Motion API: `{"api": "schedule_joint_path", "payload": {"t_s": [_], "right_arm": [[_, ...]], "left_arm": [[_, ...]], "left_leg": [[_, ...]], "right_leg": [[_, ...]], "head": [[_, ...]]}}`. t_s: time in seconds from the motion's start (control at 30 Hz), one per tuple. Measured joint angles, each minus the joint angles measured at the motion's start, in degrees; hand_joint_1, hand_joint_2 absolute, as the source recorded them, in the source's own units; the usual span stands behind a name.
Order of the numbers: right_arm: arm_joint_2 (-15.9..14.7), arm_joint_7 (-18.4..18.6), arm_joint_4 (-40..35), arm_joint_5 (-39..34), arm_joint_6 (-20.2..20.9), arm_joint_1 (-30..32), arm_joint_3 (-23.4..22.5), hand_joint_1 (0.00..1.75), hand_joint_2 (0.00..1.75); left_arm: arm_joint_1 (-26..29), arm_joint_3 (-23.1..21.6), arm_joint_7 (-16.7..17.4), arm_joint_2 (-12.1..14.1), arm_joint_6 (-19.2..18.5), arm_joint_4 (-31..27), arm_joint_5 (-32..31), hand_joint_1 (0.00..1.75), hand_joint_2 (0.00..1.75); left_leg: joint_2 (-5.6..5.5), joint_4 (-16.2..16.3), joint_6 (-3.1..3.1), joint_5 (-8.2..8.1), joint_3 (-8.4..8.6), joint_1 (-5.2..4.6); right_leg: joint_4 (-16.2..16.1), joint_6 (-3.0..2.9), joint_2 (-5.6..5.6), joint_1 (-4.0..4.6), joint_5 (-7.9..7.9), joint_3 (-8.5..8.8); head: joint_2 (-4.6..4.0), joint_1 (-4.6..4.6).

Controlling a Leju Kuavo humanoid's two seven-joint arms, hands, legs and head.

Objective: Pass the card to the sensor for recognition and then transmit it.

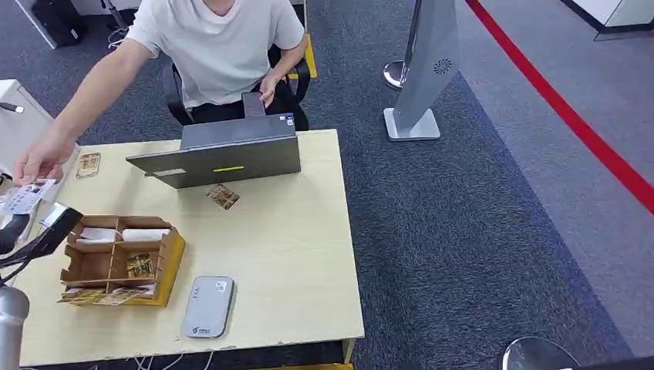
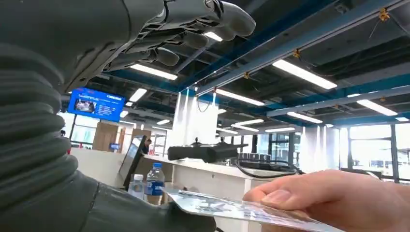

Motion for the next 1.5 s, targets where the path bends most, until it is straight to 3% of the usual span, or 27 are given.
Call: {"api": "schedule_joint_path", "payload": {"t_s": [0.5, 0.53, 0.9, 1.5], "right_arm": [[0.0, 0.3, 0.0, 0.2, -0.4, 0.1, 0.0, 0.00, 1.75], [0.0, 0.2, 0.0, 0.4, -0.4, 0.1, 0.0, 0.00, 1.75], [0.0, 0.0, 0.0, 1.0, -0.6, 0.3, 0.0, 0.00, 1.75], [0.0, 0.0, 0.0, 1.8, -0.6, 0.4, 0.0, 0.00, 1.75]], "left_arm": [[0.2, -3.4, 2.4, -0.3, -1.4, -2.1, -2.2, 0.00, 1.75], [0.5, -3.6, 2.6, -0.3, -1.5, -2.5, -2.3, 1.75, 1.75], [3.1, -4.4, 2.9, 0.4, -1.7, -5.9, -2.5, 1.75, 1.75], [3.4, -4.5, 2.8, 1.0, -1.6, -6.4, -2.6, 1.75, 1.75]], "left_leg": [[0.02, 0.0, 0.00, 0.00, -0.01, 0.00], [0.02, 0.0, 0.00, 0.00, -0.01, 0.00], [0.02, 0.0, 0.00, 0.00, -0.02, 0.00], [0.02, 0.0, 0.00, 0.00, -0.02, 0.00]], "right_leg": [[0.0, 0.00, 0.00, 0.00, 0.00, 0.00], [0.0, 0.00, 0.01, 0.00, 0.00, 0.00], [0.0, 0.00, 0.01, 0.00, 0.00, -0.01], [0.0, 0.00, 0.00, 0.00, 0.00, 0.00]], "head": [[-0.02, 0.00], [-0.02, 0.00], [0.00, 0.00], [-0.02, 0.00]]}}
